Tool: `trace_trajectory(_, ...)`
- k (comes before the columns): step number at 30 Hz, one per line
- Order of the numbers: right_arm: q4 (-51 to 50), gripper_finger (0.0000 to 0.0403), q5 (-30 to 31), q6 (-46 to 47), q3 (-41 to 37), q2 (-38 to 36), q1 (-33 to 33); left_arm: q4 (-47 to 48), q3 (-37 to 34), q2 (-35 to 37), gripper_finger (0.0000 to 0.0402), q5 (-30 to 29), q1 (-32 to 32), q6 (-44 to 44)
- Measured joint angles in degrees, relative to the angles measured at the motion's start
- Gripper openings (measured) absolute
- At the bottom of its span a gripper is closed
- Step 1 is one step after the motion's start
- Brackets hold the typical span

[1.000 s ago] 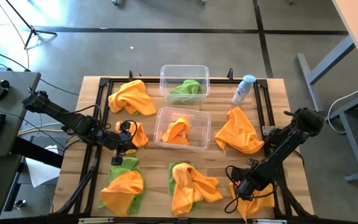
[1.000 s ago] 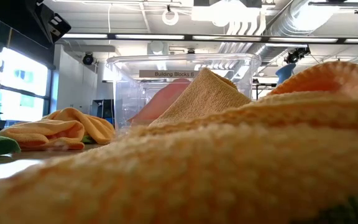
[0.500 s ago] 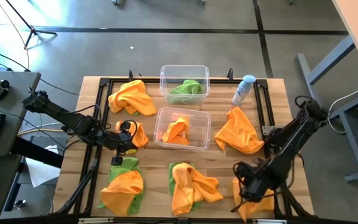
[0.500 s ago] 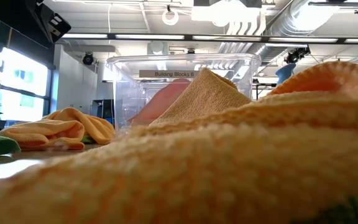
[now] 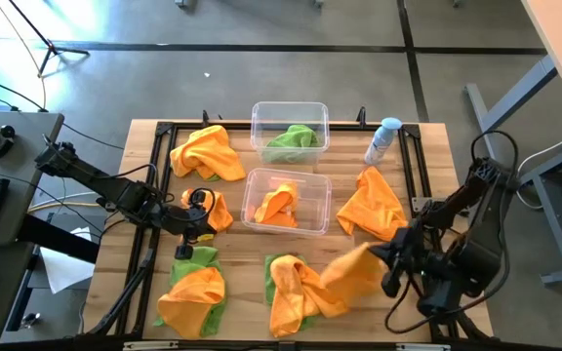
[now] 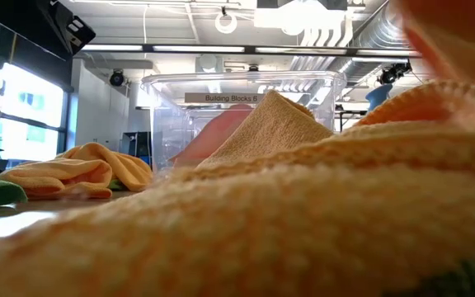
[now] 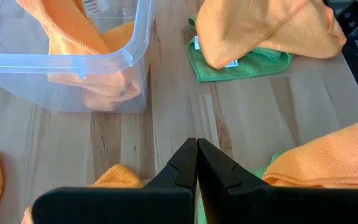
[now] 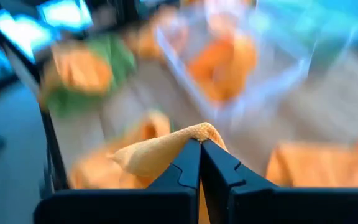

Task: Sort microfiber towel by color & place in baskets
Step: Put the orange microfiber towel into the bottom transparent bin

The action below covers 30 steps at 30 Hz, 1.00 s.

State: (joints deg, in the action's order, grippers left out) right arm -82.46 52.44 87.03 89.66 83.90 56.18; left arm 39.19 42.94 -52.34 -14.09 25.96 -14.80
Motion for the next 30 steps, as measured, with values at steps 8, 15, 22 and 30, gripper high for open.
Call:
trace_trajectory(8,4.68,0.0,19.68,-18.91,10.28,0.0,-5.73,-0.04,0.0,0.0,0.0,0.0,0.0,0.03)
trace_trajectory(15,20.57,0.0,20.03,-44.53,19.18,0.0,-17.25,-0.05,0.0,0.0,0.0,0.0,0.0,1.9)
trace_trajectory(22,46.32,0.0,8.8,-70.82,21.01,0.05,-28.85,-0.04,0.0,0.0,0.0,0.0,0.0,1.94)
trace_trajectory(30,59.85,0.0,4.57,-74.11,21.06,2.81,-35.03,-0.05,0.0,0.0,0.0,0.0,0.0,1.59)
